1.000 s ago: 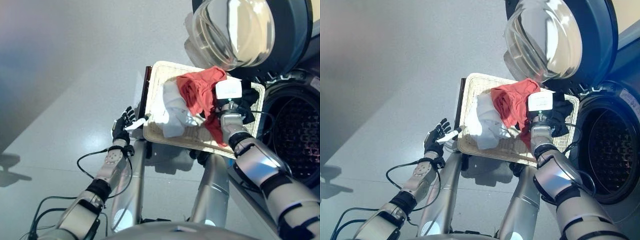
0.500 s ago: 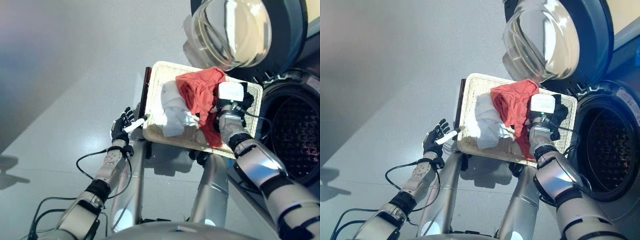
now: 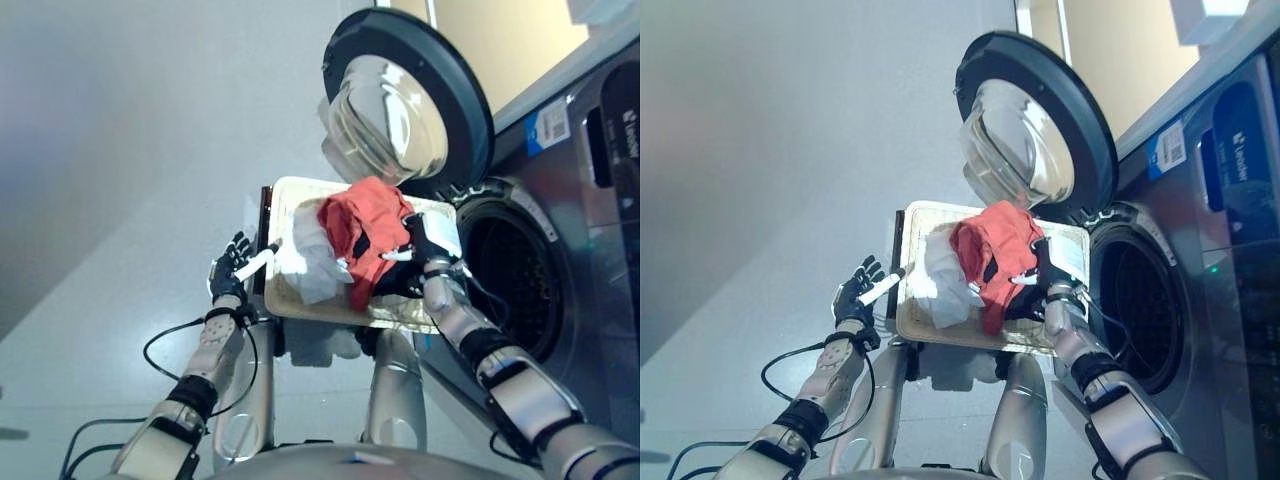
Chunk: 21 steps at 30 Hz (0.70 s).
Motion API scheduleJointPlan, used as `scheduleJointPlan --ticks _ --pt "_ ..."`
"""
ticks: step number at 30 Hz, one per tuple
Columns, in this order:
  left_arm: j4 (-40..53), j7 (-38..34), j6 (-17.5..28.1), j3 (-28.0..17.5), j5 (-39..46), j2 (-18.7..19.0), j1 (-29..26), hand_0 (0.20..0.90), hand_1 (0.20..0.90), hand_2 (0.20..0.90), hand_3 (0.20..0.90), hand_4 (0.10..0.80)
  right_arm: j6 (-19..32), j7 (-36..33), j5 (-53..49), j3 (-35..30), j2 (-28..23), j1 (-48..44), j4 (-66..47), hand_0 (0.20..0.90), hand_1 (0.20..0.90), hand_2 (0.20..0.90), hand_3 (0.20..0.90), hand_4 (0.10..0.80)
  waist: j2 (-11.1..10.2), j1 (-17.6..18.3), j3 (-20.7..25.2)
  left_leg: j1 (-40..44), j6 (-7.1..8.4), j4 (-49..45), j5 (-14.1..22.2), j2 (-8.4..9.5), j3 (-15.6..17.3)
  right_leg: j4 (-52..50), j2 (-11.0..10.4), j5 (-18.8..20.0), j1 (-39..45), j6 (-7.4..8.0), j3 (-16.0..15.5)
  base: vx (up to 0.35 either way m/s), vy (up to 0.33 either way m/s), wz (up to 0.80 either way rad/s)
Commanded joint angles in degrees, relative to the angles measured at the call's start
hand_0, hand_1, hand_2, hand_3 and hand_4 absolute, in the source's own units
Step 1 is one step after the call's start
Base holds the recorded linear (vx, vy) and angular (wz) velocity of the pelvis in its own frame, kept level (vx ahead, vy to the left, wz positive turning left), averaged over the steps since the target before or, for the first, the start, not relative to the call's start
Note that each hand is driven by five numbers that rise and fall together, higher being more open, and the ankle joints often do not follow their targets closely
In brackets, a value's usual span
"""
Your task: Pick up the clothes and place them into the washing machine
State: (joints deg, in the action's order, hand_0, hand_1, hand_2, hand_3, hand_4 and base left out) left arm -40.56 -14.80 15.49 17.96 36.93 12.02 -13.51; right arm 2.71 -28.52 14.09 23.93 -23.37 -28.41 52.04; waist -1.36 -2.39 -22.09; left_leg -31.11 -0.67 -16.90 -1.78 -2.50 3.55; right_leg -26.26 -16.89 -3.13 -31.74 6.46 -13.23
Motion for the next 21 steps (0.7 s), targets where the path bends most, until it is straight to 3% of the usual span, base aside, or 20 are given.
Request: scheduleJointPlan --ticks 1,12,21 --pt "0.4 0.6 4.4 -3.4 -1.3 1.1 0.6 0.9 0.9 0.9 0.9 0.8 6.1 -0.3 -6.0 -3.6 -1.7 -0.9 -4.1 0.2 0.2 0.2 0.2 0.3 -0.3 -0.8 2.1 5.3 3.62 0.7 3.4 -0.76 -0.4 11.6 -0.5 8.8 6.9 2.63 2.5 0.146 -0.029 -0.12" --pt "0.4 3.0 3.6 -7.3 -4.1 1.6 5.6 0.9 0.9 0.9 0.9 0.8 8.6 5.0 -7.7 -8.1 -3.0 9.5 -13.1 0.2 0.2 0.2 0.2 0.3 -1.7 -0.7 6.7 18.4 4.76 13.9 -1.2 -1.69 0.8 23.4 1.5 12.6 18.8 3.5 1.1 0.098 -0.027 -0.08" --pt "-0.4 3.3 2.9 -9.4 -10.2 2.9 6.6 0.9 0.9 0.9 0.9 0.8 10.2 10.9 -5.3 -9.0 -6.5 16.3 -22.0 0.2 0.2 0.2 0.2 0.3 -2.4 -0.3 10.9 25.5 5.75 19.6 -2.8 -2.79 2.2 28.0 3.5 13.3 24.0 3.69 1.1 0.089 -0.018 -0.07"
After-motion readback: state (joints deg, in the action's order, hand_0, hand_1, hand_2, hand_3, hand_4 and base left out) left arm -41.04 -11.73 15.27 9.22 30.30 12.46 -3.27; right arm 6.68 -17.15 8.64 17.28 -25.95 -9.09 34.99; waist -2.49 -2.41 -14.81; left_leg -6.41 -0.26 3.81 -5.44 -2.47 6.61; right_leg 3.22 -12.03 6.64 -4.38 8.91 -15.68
